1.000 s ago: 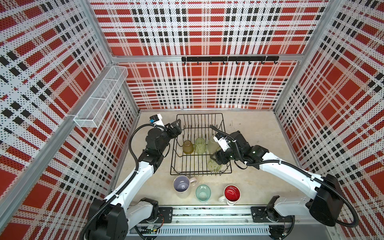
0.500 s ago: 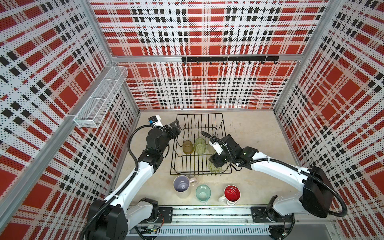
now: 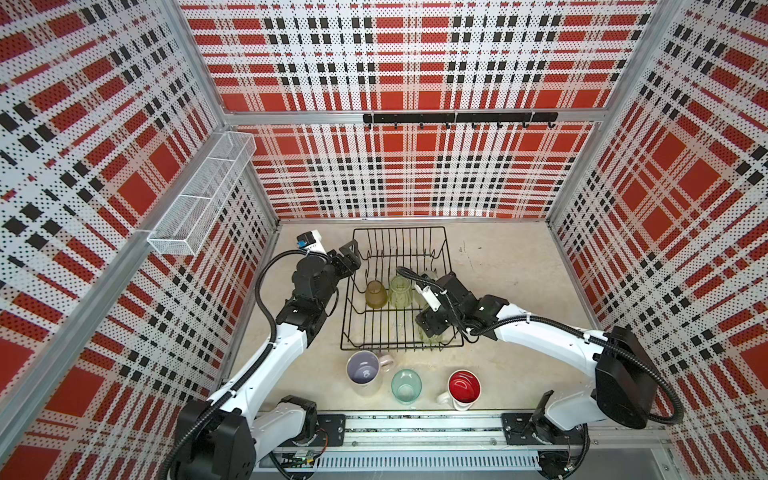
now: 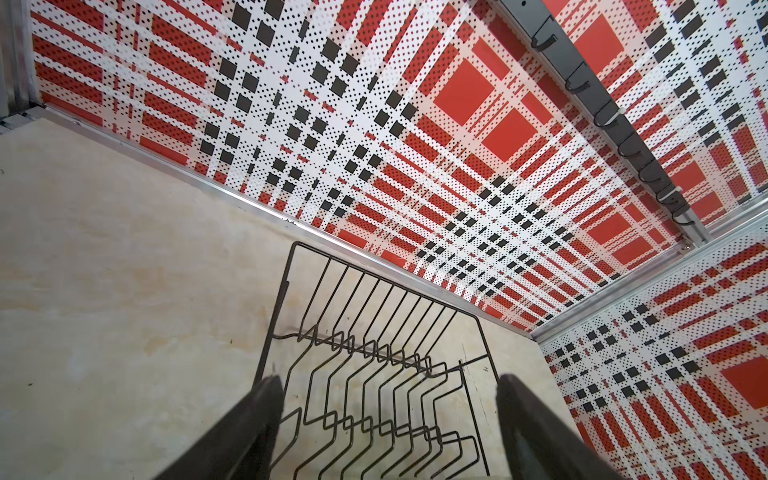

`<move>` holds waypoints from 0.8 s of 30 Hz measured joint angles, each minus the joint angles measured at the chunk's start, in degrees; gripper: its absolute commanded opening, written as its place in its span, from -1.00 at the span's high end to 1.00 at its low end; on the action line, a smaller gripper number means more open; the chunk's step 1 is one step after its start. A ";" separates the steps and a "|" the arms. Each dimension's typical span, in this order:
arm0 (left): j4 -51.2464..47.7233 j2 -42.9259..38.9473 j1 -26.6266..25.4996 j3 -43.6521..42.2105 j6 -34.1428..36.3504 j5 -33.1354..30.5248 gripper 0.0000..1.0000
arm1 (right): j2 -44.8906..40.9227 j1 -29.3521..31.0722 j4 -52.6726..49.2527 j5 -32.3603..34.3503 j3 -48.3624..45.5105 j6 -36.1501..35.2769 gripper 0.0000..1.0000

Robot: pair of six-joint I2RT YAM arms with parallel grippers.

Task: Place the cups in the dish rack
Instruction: 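Lower the green glass into the rack with the right gripper while the left withdraws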

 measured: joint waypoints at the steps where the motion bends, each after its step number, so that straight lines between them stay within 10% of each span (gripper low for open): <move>1: -0.07 0.00 0.22 0.00 -0.07 -0.04 -0.69 | -0.15 0.00 -0.07 0.02 0.00 0.00 -0.82; 15: -8.98 -0.57 2.73 3.98 -1.25 3.98 -0.68 | -9.70 -2.14 -0.48 -2.10 2.16 -1.33 -0.94; 24: -25.05 -5.84 3.93 5.90 1.05 1.97 -0.71 | -9.55 -2.56 4.00 -15.39 2.54 -12.46 -0.83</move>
